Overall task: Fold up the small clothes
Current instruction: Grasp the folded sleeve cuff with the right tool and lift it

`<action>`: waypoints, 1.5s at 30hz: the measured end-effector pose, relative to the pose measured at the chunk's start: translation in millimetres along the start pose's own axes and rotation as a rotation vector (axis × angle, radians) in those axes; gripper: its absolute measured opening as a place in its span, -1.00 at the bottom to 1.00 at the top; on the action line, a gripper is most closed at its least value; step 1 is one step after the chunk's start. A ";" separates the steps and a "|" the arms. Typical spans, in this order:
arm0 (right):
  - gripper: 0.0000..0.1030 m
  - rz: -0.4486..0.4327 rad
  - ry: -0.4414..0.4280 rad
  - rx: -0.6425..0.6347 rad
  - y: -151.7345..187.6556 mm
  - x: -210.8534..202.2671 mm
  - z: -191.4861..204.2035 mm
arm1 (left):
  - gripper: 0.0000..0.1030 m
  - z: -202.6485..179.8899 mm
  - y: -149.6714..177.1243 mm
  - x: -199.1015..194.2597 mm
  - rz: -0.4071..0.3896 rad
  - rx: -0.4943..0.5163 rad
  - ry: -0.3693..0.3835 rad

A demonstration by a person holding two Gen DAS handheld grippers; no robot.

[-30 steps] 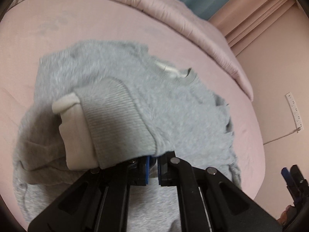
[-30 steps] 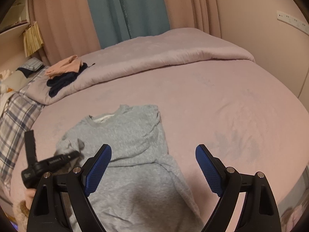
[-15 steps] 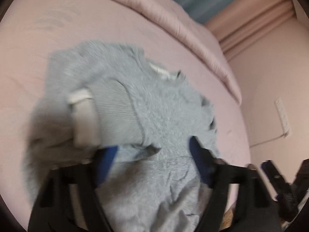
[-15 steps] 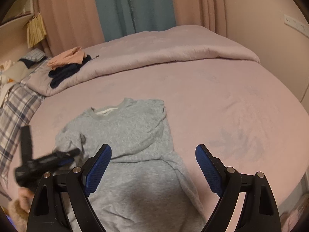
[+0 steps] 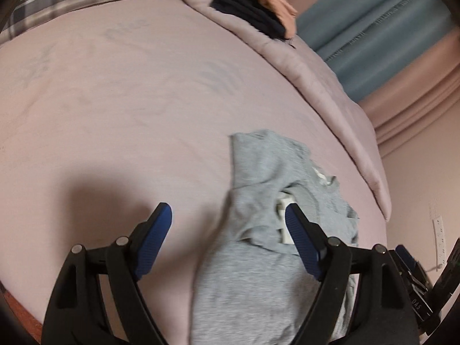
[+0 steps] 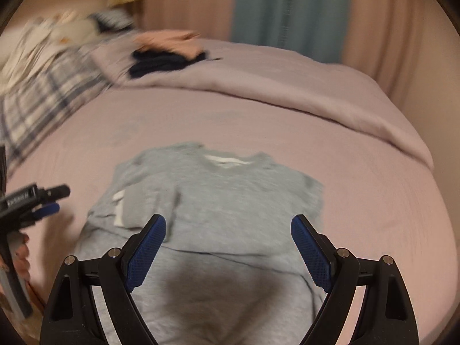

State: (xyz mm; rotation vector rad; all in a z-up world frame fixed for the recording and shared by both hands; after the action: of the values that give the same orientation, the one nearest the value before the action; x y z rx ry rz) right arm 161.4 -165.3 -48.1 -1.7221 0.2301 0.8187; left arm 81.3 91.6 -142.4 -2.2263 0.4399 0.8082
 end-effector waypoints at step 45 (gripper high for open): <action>-0.36 0.089 -0.303 0.269 4.6 64.1 24.9 | 0.57 18.4 23.0 8.6 0.090 0.062 -0.083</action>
State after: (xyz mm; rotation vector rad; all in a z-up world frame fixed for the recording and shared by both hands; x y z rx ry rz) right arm 196.2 -127.7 -94.2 -1.3252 0.2016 1.0521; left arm 68.0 88.6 -169.9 -2.1199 0.5213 0.9176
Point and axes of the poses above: each gripper's, at about its wrist camera, not at the fingertips, and x roughly the way its jaws point, z to its left, y to its underside, the point moved 7 cm from there along x, roughly the way its jaws point, and after that the axes turned 7 degrees about -z, right-handed, at the moved point
